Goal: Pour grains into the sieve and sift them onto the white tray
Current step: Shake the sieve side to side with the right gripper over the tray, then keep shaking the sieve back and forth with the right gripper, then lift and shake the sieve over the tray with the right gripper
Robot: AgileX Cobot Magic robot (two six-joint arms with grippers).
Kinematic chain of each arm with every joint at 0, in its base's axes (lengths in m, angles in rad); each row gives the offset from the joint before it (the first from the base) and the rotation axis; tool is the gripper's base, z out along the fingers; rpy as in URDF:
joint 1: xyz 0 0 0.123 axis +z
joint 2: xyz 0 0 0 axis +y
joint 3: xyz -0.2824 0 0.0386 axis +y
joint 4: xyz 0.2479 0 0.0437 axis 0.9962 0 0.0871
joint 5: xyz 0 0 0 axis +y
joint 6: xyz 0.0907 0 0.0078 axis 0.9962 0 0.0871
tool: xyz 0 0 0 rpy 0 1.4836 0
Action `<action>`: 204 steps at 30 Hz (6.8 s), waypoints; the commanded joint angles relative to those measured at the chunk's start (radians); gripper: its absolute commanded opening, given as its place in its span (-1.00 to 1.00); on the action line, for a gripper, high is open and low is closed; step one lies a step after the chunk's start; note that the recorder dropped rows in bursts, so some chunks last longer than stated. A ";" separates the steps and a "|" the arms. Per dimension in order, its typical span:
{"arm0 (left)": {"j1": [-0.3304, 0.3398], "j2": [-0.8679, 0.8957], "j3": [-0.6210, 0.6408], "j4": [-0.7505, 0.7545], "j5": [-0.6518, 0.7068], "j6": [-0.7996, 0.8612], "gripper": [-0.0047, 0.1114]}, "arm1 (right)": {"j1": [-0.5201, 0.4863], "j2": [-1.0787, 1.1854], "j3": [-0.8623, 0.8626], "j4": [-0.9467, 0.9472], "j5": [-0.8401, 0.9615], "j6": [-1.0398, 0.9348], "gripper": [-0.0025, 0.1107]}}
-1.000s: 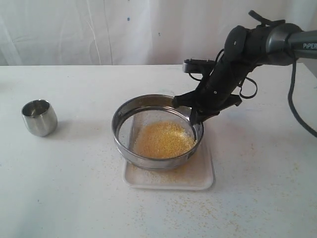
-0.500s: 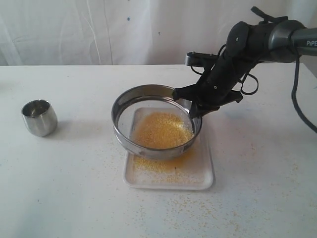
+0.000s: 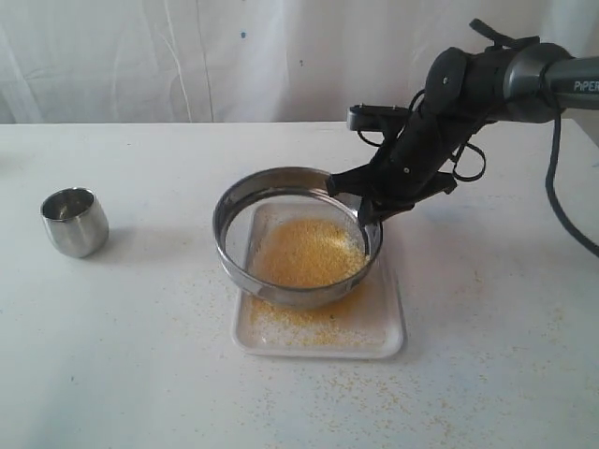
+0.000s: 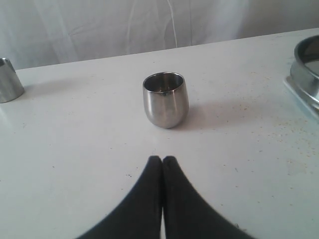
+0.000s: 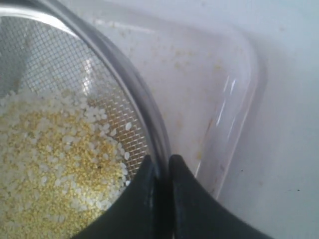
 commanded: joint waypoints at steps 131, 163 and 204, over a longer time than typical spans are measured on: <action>0.000 -0.005 0.003 -0.008 -0.005 0.001 -0.92 | 0.008 -0.025 -0.009 -0.079 0.241 0.193 -0.96; 0.000 -0.005 0.003 -0.008 -0.005 0.001 -0.92 | 0.018 -0.047 -0.001 -0.085 0.274 0.177 -0.96; 0.000 -0.005 0.003 -0.008 -0.005 0.001 -0.92 | 0.017 -0.077 0.036 -0.068 -0.018 0.157 -0.96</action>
